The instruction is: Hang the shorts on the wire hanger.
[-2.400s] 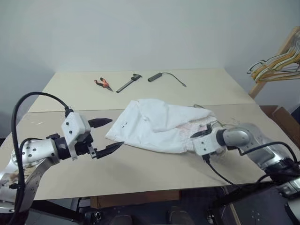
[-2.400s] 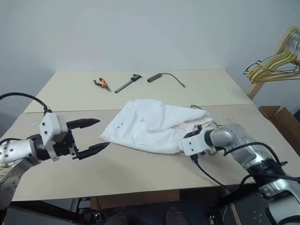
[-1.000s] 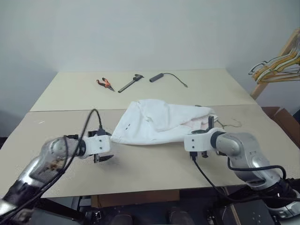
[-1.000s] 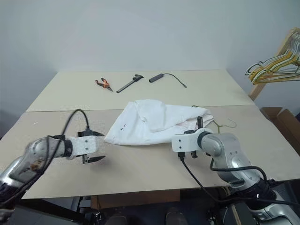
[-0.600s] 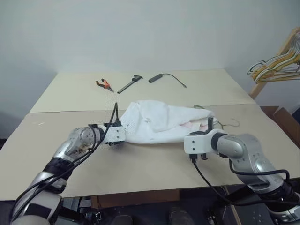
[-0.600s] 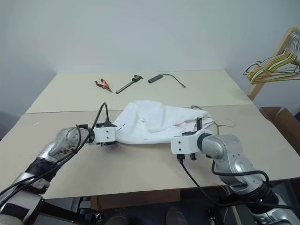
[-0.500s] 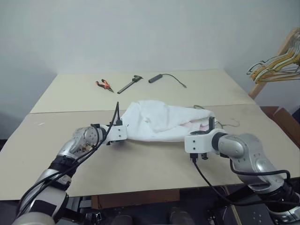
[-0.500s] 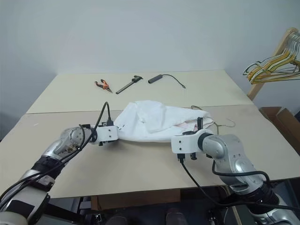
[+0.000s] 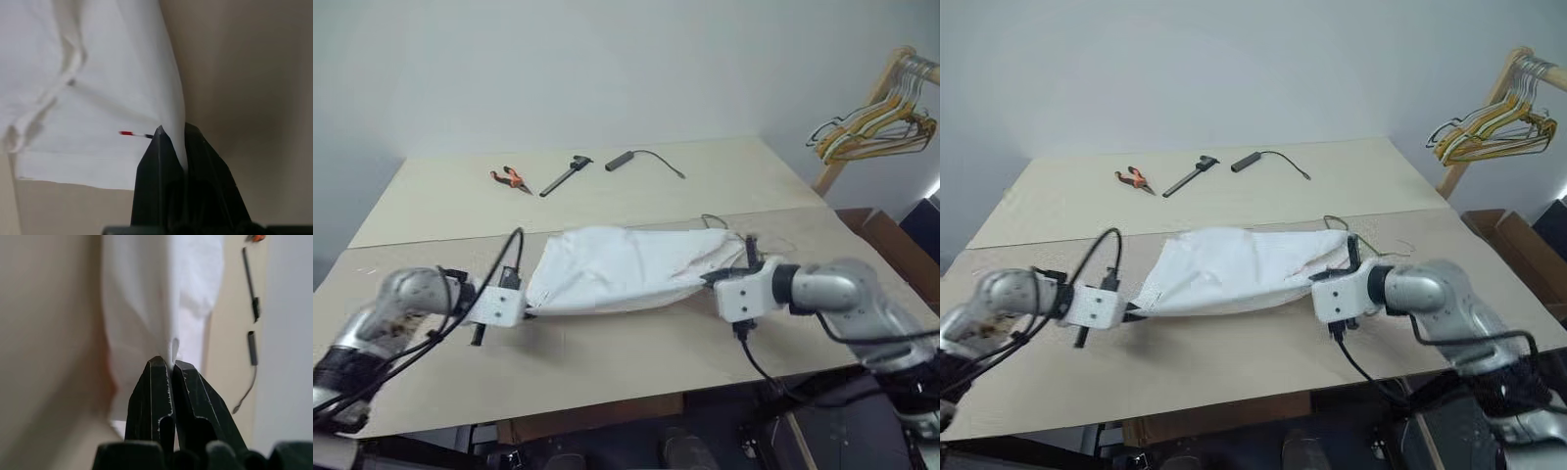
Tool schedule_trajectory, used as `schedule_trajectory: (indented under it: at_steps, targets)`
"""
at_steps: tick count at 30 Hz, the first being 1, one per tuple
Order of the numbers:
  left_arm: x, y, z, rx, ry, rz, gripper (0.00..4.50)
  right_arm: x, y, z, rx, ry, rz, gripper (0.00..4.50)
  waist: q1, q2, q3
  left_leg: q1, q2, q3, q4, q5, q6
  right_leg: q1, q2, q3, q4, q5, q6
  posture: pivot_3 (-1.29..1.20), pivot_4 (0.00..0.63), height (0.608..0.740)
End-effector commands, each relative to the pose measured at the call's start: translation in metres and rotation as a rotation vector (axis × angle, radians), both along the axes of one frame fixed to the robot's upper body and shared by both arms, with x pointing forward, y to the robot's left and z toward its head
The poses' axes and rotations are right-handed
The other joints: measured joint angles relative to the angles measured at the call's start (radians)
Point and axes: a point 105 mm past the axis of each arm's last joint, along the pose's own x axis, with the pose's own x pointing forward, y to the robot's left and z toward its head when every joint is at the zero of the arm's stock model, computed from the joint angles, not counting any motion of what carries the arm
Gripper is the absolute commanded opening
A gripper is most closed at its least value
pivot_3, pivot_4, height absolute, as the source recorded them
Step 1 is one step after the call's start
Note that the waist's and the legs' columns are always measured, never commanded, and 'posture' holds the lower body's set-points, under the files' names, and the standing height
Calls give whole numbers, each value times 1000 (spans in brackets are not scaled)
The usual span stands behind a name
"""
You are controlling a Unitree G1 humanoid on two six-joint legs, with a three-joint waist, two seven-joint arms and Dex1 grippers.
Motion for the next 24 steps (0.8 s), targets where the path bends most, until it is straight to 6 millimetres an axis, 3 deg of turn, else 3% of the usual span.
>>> schedule_trajectory:
  at_steps: [1, 2, 4, 5, 7, 9, 11, 13, 17, 20, 22, 24]
  targets:
    - [63, -10, 70, -274, -340, 252, 50, 69, -12, 81, 259, -379, -258, 0, 8, 0, 1, 1, 0, 0, 1, 1, 1, 2, 0, 0, 0, -1, 3, -35, 0, 740]
    - [87, -12, 95, -372, -451, 365, 50, 85, -11, 108, 360, -508, -330, 0, 14, 0, 1, 2, -1, -2, 1, 3, 2, 4, 0, -2, 0, 0, 5, -33, 0, 740]
    - [115, -13, 138, -518, -622, 525, 50, 100, -12, 148, 521, -698, -433, 0, 19, -1, 1, 2, -1, -5, 1, 6, -1, 1, 1, -3, 2, 3, 2, -30, 0, 740]
    - [131, -5, 184, -644, -827, 668, 50, 99, -14, 181, 659, -848, -468, 0, 20, -1, 0, -1, -1, -6, 0, 8, -3, -2, 1, -3, 3, 8, -5, -26, 0, 740]
    - [131, 11, 257, -841, -1159, 872, 50, 81, -17, 230, 929, -1098, -474, 0, 26, -3, 0, -7, -2, -7, -2, 8, -4, -11, 0, -2, 6, 9, -6, -25, 0, 740]
    - [112, 19, 301, -919, -1441, 916, 50, 64, -19, 248, 1022, -1266, -425, 0, 20, -4, -2, -28, -3, -7, -5, 16, -17, -36, -1, 0, 8, 11, -6, -27, 0, 740]
    - [104, 14, 313, -931, -1535, 844, 50, 65, -16, 242, 997, -1280, -388, 0, 15, -2, -12, -37, -5, -2, -11, 20, -30, -52, -5, 2, 16, 11, -5, -31, 0, 740]
    - [108, 1, 299, -915, -1456, 726, 50, 78, -13, 215, 907, -1169, -362, 0, 6, 3, -24, -32, -9, 3, -21, 18, -28, -53, -12, 0, 16, 10, -3, -35, 0, 740]
    - [109, -29, 230, -775, -1174, 432, 50, 92, -12, 141, 653, -925, -270, 0, -10, 6, -34, -30, -19, 5, -19, 12, -18, -42, -21, -1, -2, 10, 6, -39, 0, 740]
    - [85, -39, 170, -728, -908, 278, 50, 86, -9, 81, 481, -699, -135, 0, -31, 6, -32, -33, -22, 4, -14, 13, -16, -36, -23, -1, -13, 13, 13, -53, 0, 740]
    - [53, -40, 122, -642, -649, 198, 50, 73, -8, 32, 362, -492, -34, 0, -52, 6, -32, -34, -21, 3, -12, 14, -16, -36, -23, 0, -13, 15, 14, -53, 0, 740]
    - [27, -39, 99, -583, -490, 162, 50, 60, -7, 3, 304, -346, 43, 0, -73, 6, -32, -33, -19, -1, -12, 13, -14, -34, -21, 0, -13, 15, 14, -50, 0, 740]
